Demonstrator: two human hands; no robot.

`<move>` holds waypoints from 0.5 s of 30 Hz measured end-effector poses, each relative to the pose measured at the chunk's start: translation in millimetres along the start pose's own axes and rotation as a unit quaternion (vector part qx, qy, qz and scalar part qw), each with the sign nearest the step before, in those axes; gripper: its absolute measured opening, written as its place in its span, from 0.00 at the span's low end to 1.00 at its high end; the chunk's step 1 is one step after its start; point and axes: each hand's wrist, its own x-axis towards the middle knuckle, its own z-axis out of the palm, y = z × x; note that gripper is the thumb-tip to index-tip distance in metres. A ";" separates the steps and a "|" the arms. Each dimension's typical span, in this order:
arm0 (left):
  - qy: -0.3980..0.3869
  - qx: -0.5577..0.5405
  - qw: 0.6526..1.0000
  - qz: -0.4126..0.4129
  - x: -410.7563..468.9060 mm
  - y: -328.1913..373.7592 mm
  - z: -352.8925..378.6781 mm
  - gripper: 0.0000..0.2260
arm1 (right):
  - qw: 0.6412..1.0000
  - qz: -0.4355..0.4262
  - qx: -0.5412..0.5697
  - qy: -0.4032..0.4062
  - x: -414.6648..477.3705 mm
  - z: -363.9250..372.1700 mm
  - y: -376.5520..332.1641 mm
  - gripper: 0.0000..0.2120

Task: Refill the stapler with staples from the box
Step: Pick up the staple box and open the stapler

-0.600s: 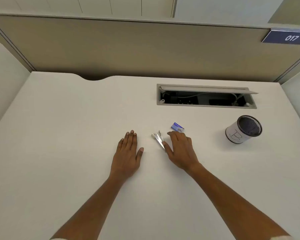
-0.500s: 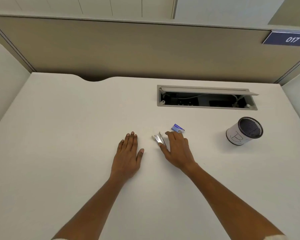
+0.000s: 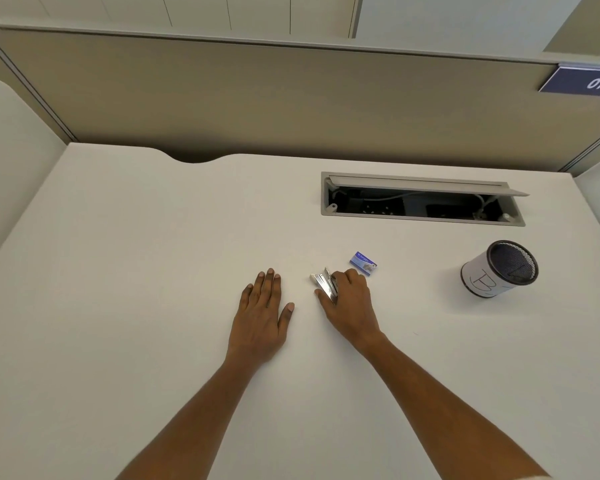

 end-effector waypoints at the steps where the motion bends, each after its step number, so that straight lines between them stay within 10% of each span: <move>1: 0.002 0.000 1.000 0.000 0.0 0.0 0.2 0.31 | 1.000 0.000 0.002 0.002 -0.2 0.2 -0.1 0.16; 15: 0.020 0.001 1.000 0.005 0.5 -2.4 3.9 0.31 | 0.999 -0.003 0.048 0.019 -5.4 5.3 2.4 0.08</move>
